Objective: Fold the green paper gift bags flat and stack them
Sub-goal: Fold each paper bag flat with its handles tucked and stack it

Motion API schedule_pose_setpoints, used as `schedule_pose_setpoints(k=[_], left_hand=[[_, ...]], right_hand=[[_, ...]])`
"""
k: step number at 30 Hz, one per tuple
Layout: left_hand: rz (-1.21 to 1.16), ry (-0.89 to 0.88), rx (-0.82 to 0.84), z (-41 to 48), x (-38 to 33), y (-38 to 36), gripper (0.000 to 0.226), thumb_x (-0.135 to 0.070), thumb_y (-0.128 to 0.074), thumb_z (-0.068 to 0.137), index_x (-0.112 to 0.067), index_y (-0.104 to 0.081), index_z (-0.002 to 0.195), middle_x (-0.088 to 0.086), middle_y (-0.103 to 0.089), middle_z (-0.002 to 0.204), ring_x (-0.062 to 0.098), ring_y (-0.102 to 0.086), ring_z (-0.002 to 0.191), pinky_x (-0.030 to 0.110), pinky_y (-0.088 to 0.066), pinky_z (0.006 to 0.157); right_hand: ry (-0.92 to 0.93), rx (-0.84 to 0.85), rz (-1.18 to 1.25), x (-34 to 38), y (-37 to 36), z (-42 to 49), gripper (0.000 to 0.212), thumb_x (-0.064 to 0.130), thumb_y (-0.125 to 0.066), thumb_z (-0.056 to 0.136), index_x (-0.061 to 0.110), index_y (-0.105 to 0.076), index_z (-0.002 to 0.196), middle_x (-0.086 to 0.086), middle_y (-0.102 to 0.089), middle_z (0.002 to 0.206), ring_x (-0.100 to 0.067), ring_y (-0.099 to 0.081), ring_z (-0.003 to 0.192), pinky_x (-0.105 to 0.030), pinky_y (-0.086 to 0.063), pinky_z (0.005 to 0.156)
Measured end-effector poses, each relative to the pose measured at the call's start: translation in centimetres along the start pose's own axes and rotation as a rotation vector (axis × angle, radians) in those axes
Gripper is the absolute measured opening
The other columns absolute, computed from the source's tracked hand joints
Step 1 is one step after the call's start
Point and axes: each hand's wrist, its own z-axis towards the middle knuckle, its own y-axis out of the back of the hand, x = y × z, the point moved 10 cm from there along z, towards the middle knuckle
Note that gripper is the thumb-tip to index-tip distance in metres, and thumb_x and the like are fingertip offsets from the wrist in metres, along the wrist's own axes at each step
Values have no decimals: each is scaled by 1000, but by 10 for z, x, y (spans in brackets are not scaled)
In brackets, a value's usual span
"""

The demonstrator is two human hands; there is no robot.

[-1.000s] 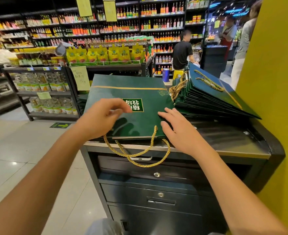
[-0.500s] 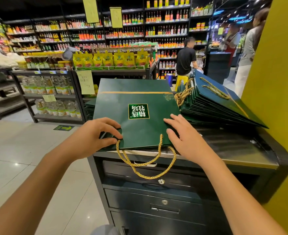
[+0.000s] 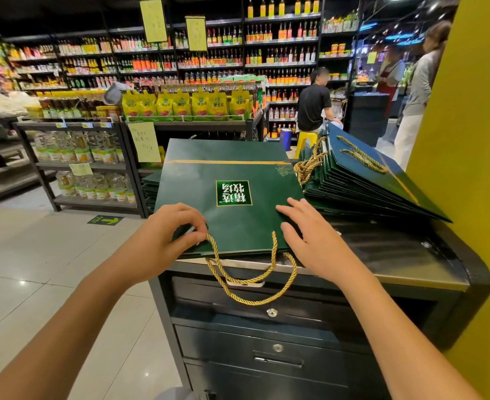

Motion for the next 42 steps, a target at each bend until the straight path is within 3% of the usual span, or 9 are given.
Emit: schedule_pose_setpoints(k=[5,10,16,19,23,27,32,36,42], left_hand=[[-661,148,-181,-3,11,12,24,-33,-58,91,-17,-70,103,-5,-74,114,19,-66,114,26,-54,96],[-1026,159,-300,-5,20,28,47,-69,-85,60,-35,-76,92,-8,-73,115,21,-53,136,46,-23,121],[-871,151,-157,-7,11,22,59,-70,-80,65,-22,-79,99,1,-70,127,17,-59,127,44,-39,110],[-659,192,-186,-9,13,27,23,-49,-69,90,-29,-80,91,-7,-68,127,12,-62,120,28,-48,95],[-145,368,-313,-9,42,35,45,-30,-71,93,-38,-59,135,-2,-49,139,20,-45,132,43,-40,112],[-354,495,-378,-7,54,34,73,-13,-77,88,-24,-42,151,7,-51,143,25,-56,120,50,-54,98],[-488,506,-288,-10,54,25,69,-3,-74,89,-31,-49,147,3,-44,145,7,-44,116,18,-46,83],[-573,576,-297,-19,60,24,66,-4,-73,89,-31,-51,145,3,-52,132,21,-66,101,42,-59,84],[-533,558,-338,-20,60,41,64,-11,-77,87,-31,-53,144,3,-58,130,24,-66,102,40,-61,75]], right_hand=[[4,-2,-8,0,0,0,48,35,-39,108,31,-34,156,10,-21,167,-8,-3,155,-26,-11,118],[3,-6,2,0,0,0,47,35,-37,109,31,-35,155,10,-22,166,-8,-4,155,-24,-9,117],[-7,-10,25,0,1,0,46,35,-39,108,32,-37,154,11,-23,166,-7,-5,155,-27,-11,120],[-16,-18,40,1,5,-1,46,35,-41,108,32,-39,154,11,-24,165,-6,-6,155,-24,-9,117],[-31,-47,66,5,12,-4,45,34,-48,106,30,-45,150,9,-29,164,-8,-10,154,-26,-11,119],[-101,-96,147,3,27,-7,50,34,-65,97,27,-53,145,4,-32,161,-13,-23,151,-30,-23,118],[-209,-144,274,-4,44,-10,65,33,-81,83,26,-55,142,6,-45,149,-10,-42,134,-23,-32,105],[-273,-166,406,-2,48,-8,72,29,-86,80,25,-54,144,9,-54,134,-7,-49,116,-26,-44,98],[-278,-122,484,13,53,-3,88,31,-87,77,22,-42,152,5,-58,137,-7,-63,108,-22,-54,85]])
